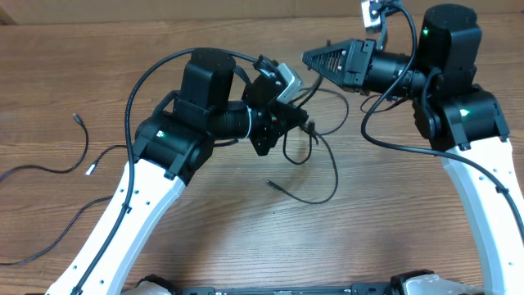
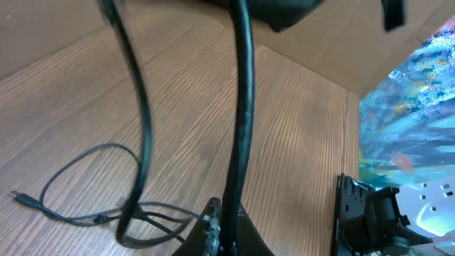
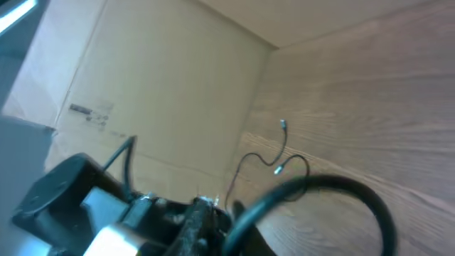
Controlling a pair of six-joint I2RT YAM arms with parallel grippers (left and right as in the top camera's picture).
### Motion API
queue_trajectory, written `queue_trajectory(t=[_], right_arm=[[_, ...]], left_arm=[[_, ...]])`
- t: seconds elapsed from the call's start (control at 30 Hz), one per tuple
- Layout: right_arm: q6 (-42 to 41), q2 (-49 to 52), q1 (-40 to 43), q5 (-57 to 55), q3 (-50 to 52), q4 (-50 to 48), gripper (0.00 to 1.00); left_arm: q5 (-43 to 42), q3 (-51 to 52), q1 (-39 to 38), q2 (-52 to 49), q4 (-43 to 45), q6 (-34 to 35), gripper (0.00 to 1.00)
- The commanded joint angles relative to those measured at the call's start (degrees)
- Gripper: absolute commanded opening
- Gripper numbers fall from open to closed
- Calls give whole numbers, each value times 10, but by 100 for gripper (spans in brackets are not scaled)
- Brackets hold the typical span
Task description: Untangle cables
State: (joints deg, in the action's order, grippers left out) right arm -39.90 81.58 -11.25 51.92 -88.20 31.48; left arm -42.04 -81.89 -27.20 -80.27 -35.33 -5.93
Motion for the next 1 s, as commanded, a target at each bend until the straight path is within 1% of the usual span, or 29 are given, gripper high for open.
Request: queue_trajectory(t=[0.0,0.07,0.1,0.13,0.17,0.2,0.37,0.43,0.5,0.53,0.67,0.77,0.97], right_arm=[[48,-10,5,-83,-16,40,30],[64,-10,8,-128,-16,70,52],[73,-10,10,-148,-16,85,67],[78,-9,11,-166,-16,97,80],[88,-9,12,-177,-16,108,91],[107,-9,13,-189,-16,119,100],[175,-8,13,-195,-15,166,100],[220,-8,13,-195,-15,192,100],[244,-8,13,-205,-15,216,100],[250,-7,12,-231,-15,240,100],[250,-3,13,-281,-14,273,100],[252,5,12,-288,-14,285,100],[252,29,12,-288,-14,287,100]], left_arm=[[9,-5,-1,48,0,10,4],[54,-5,1,76,0,10,4],[76,-5,4,91,0,10,4],[102,-5,9,108,0,13,4],[123,-5,14,123,0,16,4],[146,-5,22,139,0,21,4],[232,-5,74,191,-1,47,4],[252,-5,105,205,-3,56,4],[259,-5,135,213,-3,64,4],[259,-5,168,221,-1,64,4],[259,-5,231,227,14,69,4],[261,-5,300,222,55,68,4],[303,-5,378,189,113,68,4]])
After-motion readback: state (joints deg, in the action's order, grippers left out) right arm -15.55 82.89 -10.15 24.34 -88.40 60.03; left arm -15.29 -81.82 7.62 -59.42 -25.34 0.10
